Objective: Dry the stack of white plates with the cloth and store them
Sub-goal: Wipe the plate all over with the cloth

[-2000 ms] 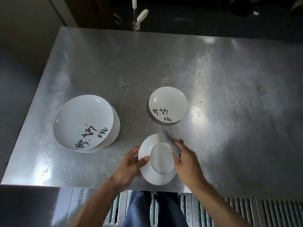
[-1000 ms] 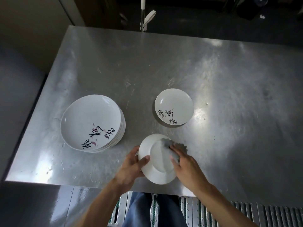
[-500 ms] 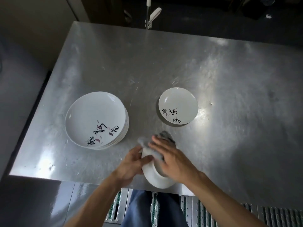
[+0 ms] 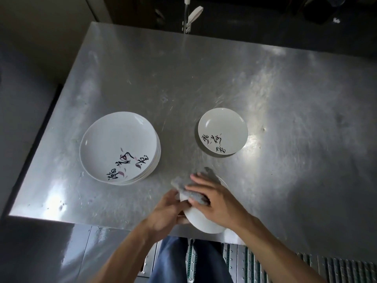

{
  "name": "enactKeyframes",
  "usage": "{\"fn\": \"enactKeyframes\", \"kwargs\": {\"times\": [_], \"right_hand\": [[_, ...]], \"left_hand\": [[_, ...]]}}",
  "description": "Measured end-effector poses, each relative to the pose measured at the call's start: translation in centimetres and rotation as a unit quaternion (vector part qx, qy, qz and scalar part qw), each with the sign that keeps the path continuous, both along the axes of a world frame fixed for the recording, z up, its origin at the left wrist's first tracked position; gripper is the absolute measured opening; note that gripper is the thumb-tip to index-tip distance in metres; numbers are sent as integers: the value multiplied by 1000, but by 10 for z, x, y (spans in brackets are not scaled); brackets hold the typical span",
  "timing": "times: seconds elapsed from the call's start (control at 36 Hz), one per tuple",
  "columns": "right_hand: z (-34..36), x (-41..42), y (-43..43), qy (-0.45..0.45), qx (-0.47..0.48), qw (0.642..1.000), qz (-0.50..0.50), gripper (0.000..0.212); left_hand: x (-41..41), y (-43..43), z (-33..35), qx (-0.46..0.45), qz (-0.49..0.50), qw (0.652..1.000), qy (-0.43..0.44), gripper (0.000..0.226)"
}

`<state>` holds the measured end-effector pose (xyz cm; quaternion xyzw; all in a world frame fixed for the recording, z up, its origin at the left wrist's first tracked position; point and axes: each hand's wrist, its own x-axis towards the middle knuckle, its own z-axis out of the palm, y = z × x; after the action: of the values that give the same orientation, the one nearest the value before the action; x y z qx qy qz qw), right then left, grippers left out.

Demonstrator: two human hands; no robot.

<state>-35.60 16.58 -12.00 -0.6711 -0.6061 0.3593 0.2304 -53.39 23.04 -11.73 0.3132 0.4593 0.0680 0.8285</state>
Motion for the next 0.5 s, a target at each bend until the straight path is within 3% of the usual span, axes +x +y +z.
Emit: {"fn": "enactKeyframes", "kwargs": {"times": [0.08,0.19,0.28,0.39,0.5], "right_hand": [[1,5,3,-45,-15,998,-35,55],[1,-5,-3,-37,6,999,16,50],[2,7,-4,-14,-33,997,-74,47],[1,-3,-10,-23,8,1000,-4,47],[-1,8,-8,-24,-59,988,-141,44]], "left_hand": [[-1,1,1,-5,3,1000,1,47],[1,0,7,15,-12,1000,-7,46],[2,3,10,15,3,1000,12,51],[4,-1,8,16,-18,1000,6,46],[1,-8,4,3,38,999,5,42]]}}
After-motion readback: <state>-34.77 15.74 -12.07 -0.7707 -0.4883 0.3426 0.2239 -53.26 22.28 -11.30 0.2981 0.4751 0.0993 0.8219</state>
